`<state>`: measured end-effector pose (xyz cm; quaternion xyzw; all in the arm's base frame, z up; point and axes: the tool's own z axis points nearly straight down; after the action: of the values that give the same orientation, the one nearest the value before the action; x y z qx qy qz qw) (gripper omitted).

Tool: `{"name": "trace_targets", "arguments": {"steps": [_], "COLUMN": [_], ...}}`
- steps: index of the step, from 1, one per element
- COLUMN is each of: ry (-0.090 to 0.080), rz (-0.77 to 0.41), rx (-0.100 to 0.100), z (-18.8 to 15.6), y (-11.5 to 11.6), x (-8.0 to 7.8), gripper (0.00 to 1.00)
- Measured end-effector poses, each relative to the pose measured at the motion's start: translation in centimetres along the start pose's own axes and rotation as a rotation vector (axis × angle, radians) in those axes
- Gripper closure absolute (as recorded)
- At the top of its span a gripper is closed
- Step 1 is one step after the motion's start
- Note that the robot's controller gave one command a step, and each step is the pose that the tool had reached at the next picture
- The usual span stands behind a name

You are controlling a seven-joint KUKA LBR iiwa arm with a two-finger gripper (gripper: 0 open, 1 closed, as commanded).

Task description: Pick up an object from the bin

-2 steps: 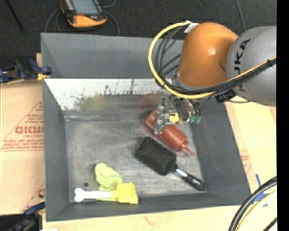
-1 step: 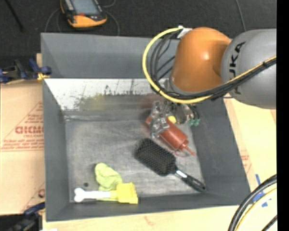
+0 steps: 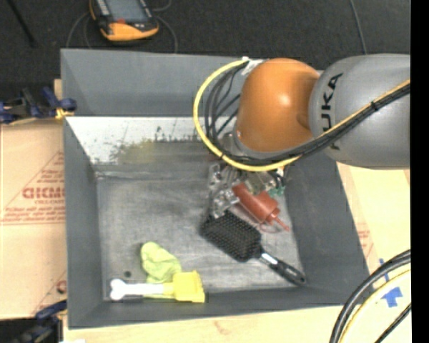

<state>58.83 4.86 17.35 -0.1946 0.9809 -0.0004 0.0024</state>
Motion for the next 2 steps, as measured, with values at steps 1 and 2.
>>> {"name": "trace_targets", "arguments": {"steps": [1, 2], "ry": [0.003, 0.002], "rz": [0.407, 0.407], "rx": [-0.001, -0.001], "z": [1.83, 1.79], "y": [2.01, 2.01], "x": [3.14, 3.11], "gripper": [0.0, 0.0]}}
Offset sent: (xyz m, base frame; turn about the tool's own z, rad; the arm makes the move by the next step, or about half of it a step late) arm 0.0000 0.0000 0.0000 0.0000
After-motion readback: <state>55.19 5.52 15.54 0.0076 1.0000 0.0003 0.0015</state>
